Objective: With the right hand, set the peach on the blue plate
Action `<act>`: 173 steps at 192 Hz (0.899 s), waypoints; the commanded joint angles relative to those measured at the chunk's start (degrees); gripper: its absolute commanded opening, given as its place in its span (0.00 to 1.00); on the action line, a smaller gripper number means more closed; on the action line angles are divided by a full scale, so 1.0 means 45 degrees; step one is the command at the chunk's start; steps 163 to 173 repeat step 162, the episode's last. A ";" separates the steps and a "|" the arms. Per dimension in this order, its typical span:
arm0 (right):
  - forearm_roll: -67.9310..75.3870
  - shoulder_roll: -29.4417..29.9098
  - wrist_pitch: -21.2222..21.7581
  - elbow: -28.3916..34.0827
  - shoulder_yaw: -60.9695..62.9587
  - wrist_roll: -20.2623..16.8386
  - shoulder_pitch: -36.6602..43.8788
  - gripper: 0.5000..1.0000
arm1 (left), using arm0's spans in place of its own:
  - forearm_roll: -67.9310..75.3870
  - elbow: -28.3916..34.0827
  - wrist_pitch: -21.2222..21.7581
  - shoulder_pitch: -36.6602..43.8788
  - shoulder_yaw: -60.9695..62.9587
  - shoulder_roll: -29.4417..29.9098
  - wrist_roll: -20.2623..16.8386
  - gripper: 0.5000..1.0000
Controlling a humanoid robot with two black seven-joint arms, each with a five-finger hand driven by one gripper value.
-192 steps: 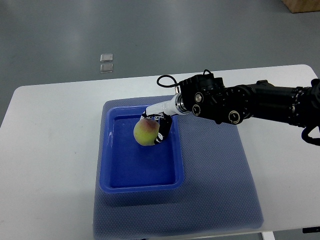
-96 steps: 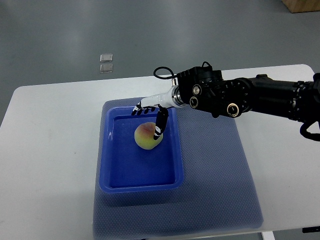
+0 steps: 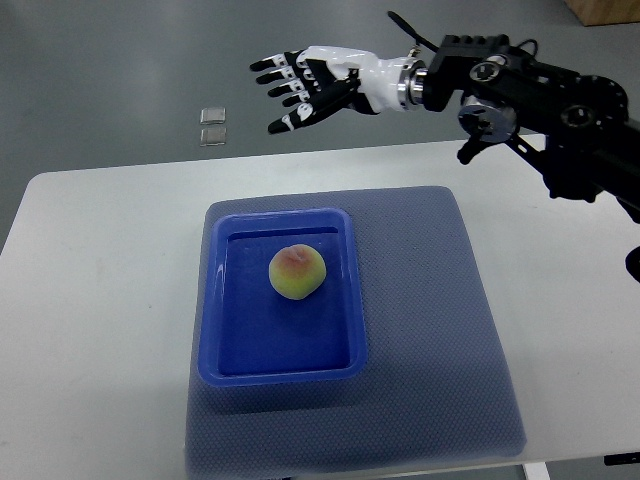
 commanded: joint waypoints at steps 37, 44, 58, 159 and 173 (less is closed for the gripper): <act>0.1964 0.0541 -0.1642 -0.0356 0.5582 0.1760 -0.4530 0.86 | -0.0015 -0.0184 -0.0013 -0.0003 0.0023 -0.0001 -0.0001 1.00; 0.2062 0.0698 -0.1741 -0.0375 0.5837 0.1956 -0.4805 0.86 | -0.0015 -0.0184 -0.0013 -0.0003 0.0023 -0.0001 -0.0001 1.00; 0.2277 0.1069 -0.1858 -0.0512 0.6325 0.2366 -0.5351 0.86 | 0.0004 -0.0204 -0.0013 -0.0003 0.0023 -0.0001 -0.0001 1.00; 0.2511 0.2221 -0.1897 -0.1332 0.7009 0.2835 -0.5859 0.86 | 0.0004 -0.0204 -0.0013 -0.0003 0.0003 -0.0001 -0.0001 1.00; 0.2511 0.2221 -0.1897 -0.1352 0.7009 0.2854 -0.5879 0.86 | 0.0004 -0.0204 -0.0013 -0.0003 0.0003 -0.0001 -0.0001 1.00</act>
